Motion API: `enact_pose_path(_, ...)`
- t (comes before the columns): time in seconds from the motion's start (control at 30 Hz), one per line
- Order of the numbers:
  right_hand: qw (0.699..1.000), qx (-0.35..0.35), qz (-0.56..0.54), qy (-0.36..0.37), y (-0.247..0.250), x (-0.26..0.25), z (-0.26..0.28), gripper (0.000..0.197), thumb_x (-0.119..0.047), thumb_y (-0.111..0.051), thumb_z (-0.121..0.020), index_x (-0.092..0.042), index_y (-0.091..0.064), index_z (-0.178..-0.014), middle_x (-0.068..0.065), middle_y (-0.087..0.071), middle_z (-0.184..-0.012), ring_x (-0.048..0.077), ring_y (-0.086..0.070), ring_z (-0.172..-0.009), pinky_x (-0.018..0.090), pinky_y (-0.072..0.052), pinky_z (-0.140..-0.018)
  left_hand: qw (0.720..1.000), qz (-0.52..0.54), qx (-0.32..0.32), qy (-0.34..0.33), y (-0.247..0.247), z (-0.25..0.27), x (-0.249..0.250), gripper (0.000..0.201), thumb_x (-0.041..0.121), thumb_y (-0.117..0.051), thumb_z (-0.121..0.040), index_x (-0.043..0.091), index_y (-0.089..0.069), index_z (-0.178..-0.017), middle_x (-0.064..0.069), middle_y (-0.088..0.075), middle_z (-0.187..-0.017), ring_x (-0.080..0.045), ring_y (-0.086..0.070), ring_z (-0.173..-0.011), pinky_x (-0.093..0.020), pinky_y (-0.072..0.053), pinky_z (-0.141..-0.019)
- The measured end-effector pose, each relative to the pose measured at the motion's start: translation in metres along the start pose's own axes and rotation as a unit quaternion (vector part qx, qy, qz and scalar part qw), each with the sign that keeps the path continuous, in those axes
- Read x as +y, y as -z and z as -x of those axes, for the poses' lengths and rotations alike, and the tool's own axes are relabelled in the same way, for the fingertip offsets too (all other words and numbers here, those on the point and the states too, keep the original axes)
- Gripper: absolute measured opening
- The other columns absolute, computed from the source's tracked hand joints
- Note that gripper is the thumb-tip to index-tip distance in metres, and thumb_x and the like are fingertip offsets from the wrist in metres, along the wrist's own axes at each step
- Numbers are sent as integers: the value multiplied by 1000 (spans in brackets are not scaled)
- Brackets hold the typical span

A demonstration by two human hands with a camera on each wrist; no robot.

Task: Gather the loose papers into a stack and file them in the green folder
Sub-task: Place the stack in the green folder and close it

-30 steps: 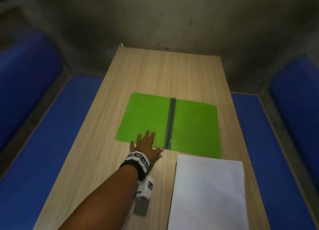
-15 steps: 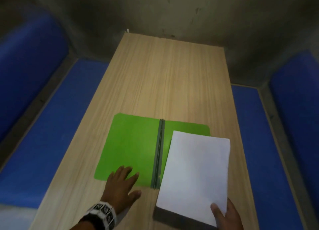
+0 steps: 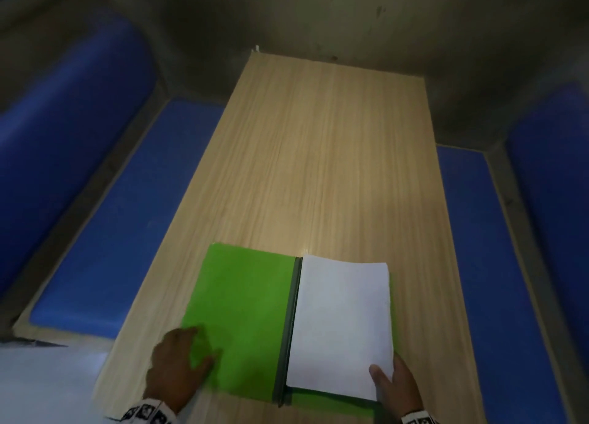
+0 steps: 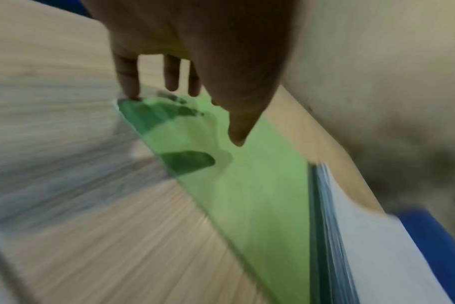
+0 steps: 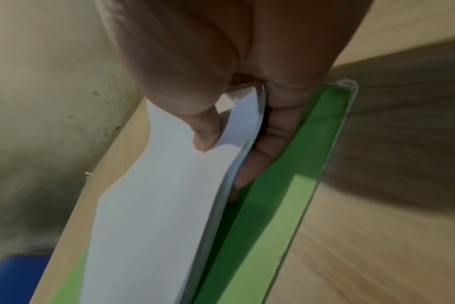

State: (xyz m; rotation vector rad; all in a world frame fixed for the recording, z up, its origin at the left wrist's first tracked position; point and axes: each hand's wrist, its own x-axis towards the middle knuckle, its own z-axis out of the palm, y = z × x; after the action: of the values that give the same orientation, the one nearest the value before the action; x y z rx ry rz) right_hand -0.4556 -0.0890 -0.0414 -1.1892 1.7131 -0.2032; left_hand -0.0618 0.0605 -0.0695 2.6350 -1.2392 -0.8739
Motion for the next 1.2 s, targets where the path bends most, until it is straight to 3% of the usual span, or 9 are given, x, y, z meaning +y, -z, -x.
enact_pose_path(0.2, 999, -5, 52, -2, -3, 11, -9, 78, -22, -62, -90, -1, -15, -149, 12, -22, -156, 26, -24, -143, 28, -10, -116, 972, 90, -42, 212, 24, -14, 22, 101, 57, -89, -56, 14, -43, -135, -24, -53, -131, -44, -58, -116, -48, -48, -98)
enact_pose_path(0.33, 997, -15, 74, -6, -2, 11, -9, 80, -23, -62, -90, -2, -12, -149, 12, -18, -157, 26, -20, -144, 28, -8, -117, 969, 104, -103, 199, 17, -20, 4, 100, 62, -85, -51, 11, -57, -132, -17, -62, -132, -35, -62, -115, -41, -51, -98)
enact_pose_path(0.4, 996, -13, 82, -10, 0, 11, -9, 79, -23, -61, -91, -1, -12, -149, 13, -19, -157, 26, -19, -145, 28, -8, -116, 964, 159, -116, 179, 33, -14, 12, 66, 49, -87, -64, 12, -68, -115, -16, -72, -118, -29, -68, -98, -39, -54, -91)
enact_pose_path(0.47, 996, -11, 91, -9, 3, 11, -7, 78, -22, -61, -91, 0, -13, -148, 14, -20, -156, 27, -20, -144, 28, -8, -116, 958, 227, -83, 158, 51, -7, 18, 36, 29, -83, -79, 14, -67, -108, -15, -75, -109, -26, -69, -86, -41, -55, -85)
enact_pose_path(0.6, 994, -20, 107, -4, 5, 10, -4, 77, -22, -61, -91, 1, -14, -148, 15, -22, -155, 27, -21, -144, 28, -7, -116, 942, 313, -38, 116, 88, 13, 41, 48, 28, -72, -91, 17, -53, -134, -6, -63, -129, -27, -60, -111, -42, -49, -95)
enact_pose_path(0.7, 993, -25, 112, 7, 3, 8, -7, 78, -22, -61, -90, 0, -14, -148, 14, -21, -156, 27, -19, -144, 28, -6, -117, 898, 421, -94, 86, 110, 37, 73, 27, 18, -64, -97, 28, -52, -119, 4, -67, -112, -22, -66, -92, -36, -53, -81)
enact_pose_path(0.9, 998, -47, 31, 13, -3, -5, -7, 76, -3, -64, -85, -14, -16, -142, 9, -41, -137, 21, -45, -112, 27, -32, -103, 875, 404, -266, -30, 121, 60, 127, 46, 34, -70, -86, 35, -57, -130, 12, -70, -127, -15, -69, -115, -35, -56, -95)
enact_pose_path(1.07, 995, -75, 64, 31, -10, -14, -9, 85, -11, -58, -91, -21, 3, -150, -1, -40, -128, 27, -49, -123, 33, -37, -105, 855, 335, -376, -126, 97, 50, 171, 55, 52, -69, -86, 12, -57, -121, 7, -60, -139, -20, -67, -117, -42, -58, -92)
enact_pose_path(1.2, 990, -62, 81, 98, -3, 9, -38, 35, -24, -52, -97, -27, -52, -131, 3, -67, -115, 20, -66, -104, 36, -52, -94, 906, 152, -355, -174, 65, 26, 192, 75, 83, -58, -62, 35, -55, -119, 7, -54, -138, -11, -59, -117, -34, -51, -96)
